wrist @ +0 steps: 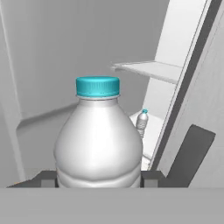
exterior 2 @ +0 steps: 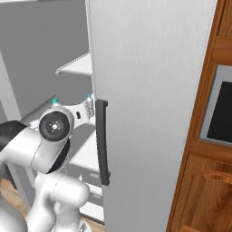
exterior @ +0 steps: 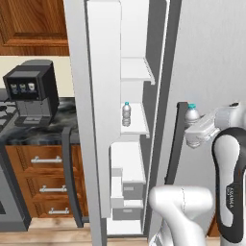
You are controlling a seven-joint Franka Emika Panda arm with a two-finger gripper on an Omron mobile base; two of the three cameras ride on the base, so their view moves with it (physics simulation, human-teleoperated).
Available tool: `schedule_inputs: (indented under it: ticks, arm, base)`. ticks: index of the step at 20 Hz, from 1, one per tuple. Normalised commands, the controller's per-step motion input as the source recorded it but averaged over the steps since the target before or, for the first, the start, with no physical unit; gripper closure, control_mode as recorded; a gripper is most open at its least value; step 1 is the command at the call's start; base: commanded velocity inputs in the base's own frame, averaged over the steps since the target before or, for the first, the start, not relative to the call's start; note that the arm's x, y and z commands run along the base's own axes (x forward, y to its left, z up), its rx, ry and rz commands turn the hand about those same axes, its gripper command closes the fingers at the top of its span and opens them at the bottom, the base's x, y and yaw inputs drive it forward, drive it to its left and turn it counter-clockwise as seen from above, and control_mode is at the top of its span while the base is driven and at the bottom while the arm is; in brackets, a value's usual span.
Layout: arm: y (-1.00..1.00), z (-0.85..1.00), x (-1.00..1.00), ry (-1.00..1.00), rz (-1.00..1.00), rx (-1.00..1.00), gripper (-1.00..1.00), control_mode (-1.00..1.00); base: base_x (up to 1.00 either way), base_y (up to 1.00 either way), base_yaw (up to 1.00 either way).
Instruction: Take the bottled waters from the counter and place them in the freezer to freeze. Close the freezer door after placing the bottles.
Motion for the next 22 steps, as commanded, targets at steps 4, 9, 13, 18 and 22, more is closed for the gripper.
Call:
schedule_inputs:
  ticks: [4, 9, 13, 18, 22]
  arm:
    - [0.56, 0.00, 0.00, 0.22, -0.30, 0.00, 1.00, -1.00]
    - [0.53, 0.09, 0.00, 0.22, -0.39, 0.05, 1.00, -1.00]
    - [0.08, 0.00, 0.17, 0.04, -0.23, 0.00, 1.00, -1.00]
    - [0.04, 0.00, 0.22, -0.04, -0.10, 0.00, 1.00, -1.00]
    - [0.00, 0.00, 0.11, -0.14, -0.03, 0.00, 1.00, -1.00]
  base:
    - [0.00, 0.00, 0.00]
    - [0.00, 0.00, 0.00]
    - [0.00, 0.00, 0.00]
    - [0.00, 0.00, 0.00]
    - [0.00, 0.00, 0.00]
